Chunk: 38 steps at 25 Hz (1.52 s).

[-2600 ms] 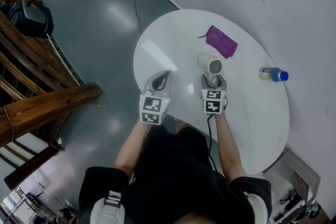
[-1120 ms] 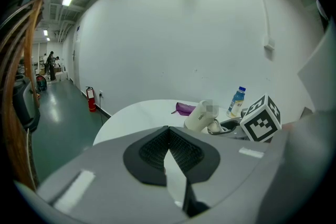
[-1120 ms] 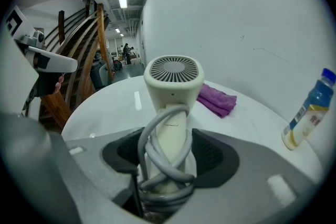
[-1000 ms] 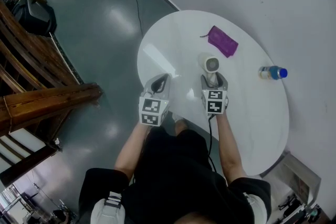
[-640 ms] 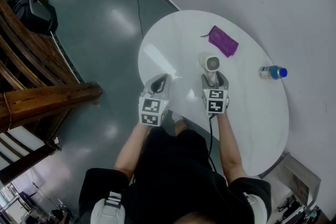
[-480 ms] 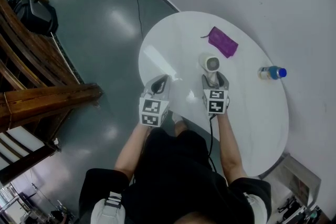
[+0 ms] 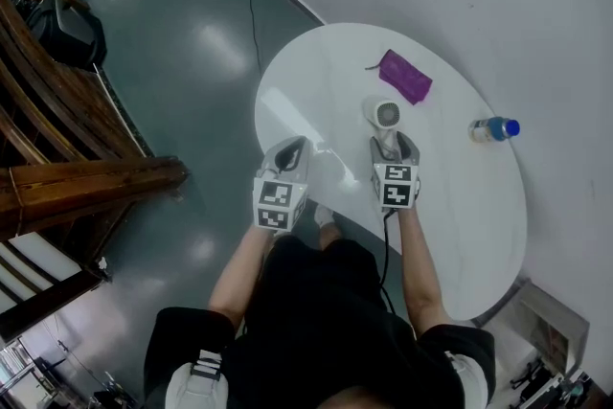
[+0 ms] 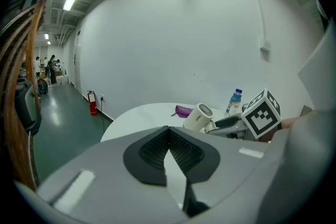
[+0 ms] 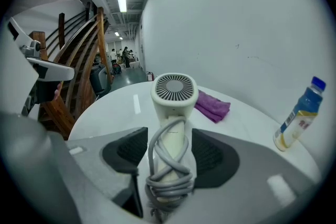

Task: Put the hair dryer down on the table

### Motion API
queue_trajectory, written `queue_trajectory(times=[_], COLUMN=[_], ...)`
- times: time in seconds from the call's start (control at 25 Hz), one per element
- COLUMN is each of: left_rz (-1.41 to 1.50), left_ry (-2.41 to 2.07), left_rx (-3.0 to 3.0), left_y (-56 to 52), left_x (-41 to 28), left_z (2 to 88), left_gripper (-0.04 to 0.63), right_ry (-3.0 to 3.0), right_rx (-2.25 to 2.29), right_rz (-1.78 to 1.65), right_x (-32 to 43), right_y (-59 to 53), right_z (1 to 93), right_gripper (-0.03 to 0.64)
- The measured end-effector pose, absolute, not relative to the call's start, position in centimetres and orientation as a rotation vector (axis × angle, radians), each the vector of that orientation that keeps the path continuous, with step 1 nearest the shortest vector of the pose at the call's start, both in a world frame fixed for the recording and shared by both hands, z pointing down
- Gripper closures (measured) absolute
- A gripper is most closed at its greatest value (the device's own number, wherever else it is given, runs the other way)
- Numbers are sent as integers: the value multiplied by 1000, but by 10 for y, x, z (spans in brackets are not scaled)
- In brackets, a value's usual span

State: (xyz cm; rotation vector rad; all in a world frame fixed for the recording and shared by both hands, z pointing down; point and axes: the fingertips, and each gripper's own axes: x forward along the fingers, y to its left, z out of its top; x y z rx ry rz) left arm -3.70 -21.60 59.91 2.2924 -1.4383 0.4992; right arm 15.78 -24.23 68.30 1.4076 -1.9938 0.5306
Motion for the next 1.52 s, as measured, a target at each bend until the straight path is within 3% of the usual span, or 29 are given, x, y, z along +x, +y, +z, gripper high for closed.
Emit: queue_trajectory(times=[0.72, 1.52], left_rz=[489, 405], left_ry=[-1401, -1280], left_rx=[2428, 2639], left_y=[-190, -153], left_x=[-33, -21], left_z=[549, 476], left_gripper=[591, 591], right_ry=[-2053, -2117], right_rx=[1577, 1876], right_rz=[532, 340], right_x=[159, 150], right_y=[-209, -137], right_z=[619, 505], right_gripper=[370, 505])
